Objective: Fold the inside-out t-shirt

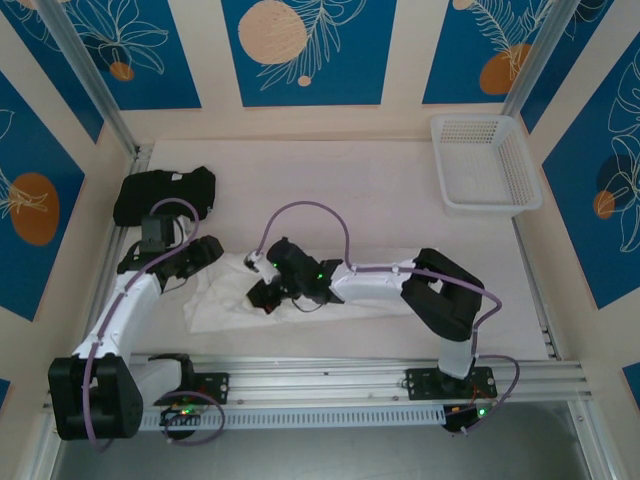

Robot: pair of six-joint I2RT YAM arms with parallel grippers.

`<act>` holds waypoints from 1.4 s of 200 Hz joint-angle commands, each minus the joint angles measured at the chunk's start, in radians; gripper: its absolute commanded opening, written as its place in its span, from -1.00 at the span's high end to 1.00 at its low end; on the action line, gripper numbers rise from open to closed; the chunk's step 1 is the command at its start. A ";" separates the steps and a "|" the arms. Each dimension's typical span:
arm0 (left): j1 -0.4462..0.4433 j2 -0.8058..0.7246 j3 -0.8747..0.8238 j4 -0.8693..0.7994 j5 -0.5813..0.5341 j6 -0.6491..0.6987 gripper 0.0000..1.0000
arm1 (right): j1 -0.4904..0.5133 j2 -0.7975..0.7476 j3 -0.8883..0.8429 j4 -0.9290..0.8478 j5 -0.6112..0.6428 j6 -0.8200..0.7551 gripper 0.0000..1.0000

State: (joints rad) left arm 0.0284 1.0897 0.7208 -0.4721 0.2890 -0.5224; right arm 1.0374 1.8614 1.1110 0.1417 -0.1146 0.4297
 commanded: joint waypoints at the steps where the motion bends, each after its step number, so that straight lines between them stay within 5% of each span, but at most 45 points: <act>1: 0.016 -0.022 0.000 -0.005 0.013 -0.003 -0.20 | -0.050 0.057 0.020 -0.052 -0.059 0.094 1.00; 61: 0.018 -0.079 -0.018 -0.023 -0.061 0.003 -0.27 | -0.153 0.058 0.058 -0.151 -0.056 0.097 0.38; 89: 0.021 -0.131 -0.075 0.005 -0.133 -0.012 -0.51 | -0.156 -0.031 -0.010 -0.111 -0.100 0.062 0.27; 135: 0.024 -0.061 -0.168 0.136 -0.179 -0.034 -0.72 | -0.148 -0.125 -0.118 -0.076 -0.099 0.038 0.24; 189: 0.020 0.121 -0.185 0.189 -0.106 0.035 -0.98 | -0.204 -0.150 -0.177 -0.026 -0.152 0.041 0.25; 280: -0.024 0.214 -0.248 0.320 0.183 0.058 -0.76 | -0.226 -0.152 -0.219 0.041 -0.171 0.085 0.25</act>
State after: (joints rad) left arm 0.0391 1.2713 0.5140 -0.2188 0.2802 -0.4786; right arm 0.8112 1.7409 0.9104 0.1539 -0.2630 0.4980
